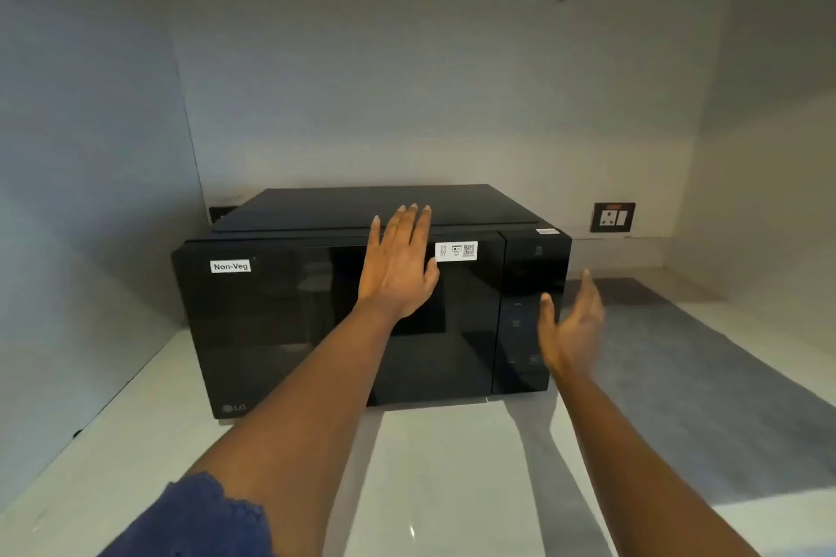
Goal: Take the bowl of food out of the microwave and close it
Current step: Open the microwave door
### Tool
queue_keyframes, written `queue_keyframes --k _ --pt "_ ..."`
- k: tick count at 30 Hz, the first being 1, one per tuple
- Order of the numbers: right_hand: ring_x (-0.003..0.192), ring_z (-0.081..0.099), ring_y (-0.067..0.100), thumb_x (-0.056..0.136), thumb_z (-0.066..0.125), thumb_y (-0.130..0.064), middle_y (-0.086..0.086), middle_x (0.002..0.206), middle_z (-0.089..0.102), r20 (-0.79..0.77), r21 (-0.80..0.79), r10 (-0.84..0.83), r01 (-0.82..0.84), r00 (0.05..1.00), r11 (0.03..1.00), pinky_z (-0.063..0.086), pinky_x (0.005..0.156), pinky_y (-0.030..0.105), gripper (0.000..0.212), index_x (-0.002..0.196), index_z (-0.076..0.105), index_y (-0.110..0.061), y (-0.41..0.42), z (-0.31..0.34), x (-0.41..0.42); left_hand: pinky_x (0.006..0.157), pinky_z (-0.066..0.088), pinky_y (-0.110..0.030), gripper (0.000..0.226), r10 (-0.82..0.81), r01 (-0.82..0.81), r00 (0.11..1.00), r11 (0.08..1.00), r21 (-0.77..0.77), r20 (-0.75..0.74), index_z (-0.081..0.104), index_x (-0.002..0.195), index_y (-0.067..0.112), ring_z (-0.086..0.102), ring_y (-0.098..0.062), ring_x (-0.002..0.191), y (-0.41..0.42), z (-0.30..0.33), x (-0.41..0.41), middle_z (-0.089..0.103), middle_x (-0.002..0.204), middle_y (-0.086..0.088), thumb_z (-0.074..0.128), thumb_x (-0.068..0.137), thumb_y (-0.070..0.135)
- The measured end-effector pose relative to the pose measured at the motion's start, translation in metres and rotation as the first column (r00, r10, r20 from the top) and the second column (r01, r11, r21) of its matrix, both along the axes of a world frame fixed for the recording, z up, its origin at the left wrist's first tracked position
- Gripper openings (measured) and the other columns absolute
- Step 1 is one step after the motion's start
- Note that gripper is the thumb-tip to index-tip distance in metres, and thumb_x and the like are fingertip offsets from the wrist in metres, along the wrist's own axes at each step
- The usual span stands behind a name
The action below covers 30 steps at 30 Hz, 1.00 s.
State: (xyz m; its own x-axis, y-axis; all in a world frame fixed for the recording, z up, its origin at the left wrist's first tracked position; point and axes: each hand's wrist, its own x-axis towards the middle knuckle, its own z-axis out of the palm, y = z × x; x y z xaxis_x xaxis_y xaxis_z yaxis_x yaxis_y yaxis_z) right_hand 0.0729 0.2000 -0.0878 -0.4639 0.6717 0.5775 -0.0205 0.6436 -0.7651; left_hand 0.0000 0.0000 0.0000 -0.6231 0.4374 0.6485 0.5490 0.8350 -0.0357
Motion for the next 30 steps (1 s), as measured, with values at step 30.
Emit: queue_keyframes --k 30 --pt "0.123 0.047 0.039 0.054 0.086 -0.015 0.019 0.133 0.049 0.147 -0.283 0.093 -0.049 0.985 0.958 0.040 0.102 0.051 0.095 0.133 0.034 -0.010 -0.005 -0.094 -0.024 0.117 0.011 -0.050 0.099 0.116 -0.117 0.991 0.993 -0.006 -0.068 0.026 0.145 0.013 0.026 -0.024 0.142 0.022 -0.030 -0.016 0.033 0.152 -0.007 0.053 0.071 0.073"
